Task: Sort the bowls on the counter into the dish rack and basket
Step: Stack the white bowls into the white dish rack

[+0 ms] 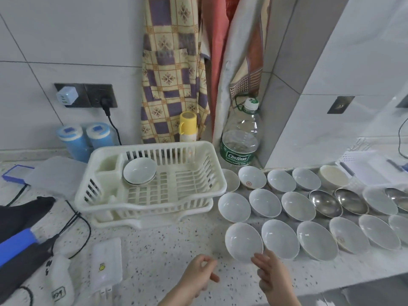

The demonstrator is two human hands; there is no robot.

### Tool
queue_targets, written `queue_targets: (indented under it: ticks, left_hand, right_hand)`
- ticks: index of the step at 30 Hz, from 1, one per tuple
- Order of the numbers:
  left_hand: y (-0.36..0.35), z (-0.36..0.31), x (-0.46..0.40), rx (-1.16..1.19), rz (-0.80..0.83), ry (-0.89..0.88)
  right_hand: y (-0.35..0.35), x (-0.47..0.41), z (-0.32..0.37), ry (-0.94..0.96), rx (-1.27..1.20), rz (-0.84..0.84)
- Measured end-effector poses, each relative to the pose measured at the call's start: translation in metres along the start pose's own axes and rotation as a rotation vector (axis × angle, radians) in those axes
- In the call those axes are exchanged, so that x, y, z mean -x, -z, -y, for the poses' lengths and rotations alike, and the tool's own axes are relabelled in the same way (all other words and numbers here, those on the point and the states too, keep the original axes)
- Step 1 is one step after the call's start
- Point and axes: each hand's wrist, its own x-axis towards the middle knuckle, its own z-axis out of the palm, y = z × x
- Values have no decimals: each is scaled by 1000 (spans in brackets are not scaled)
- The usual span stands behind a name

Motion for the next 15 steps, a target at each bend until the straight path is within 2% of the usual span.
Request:
queue_targets:
  ticks: [5,15]
  left_hand:
    - [-36,-15,-16,89,-104,7]
    - [-94,-14,-29,231,-246,66]
  right_hand:
    - [42,-29,0,-188,30,50]
    - [70,-53,20,-103,156,70]
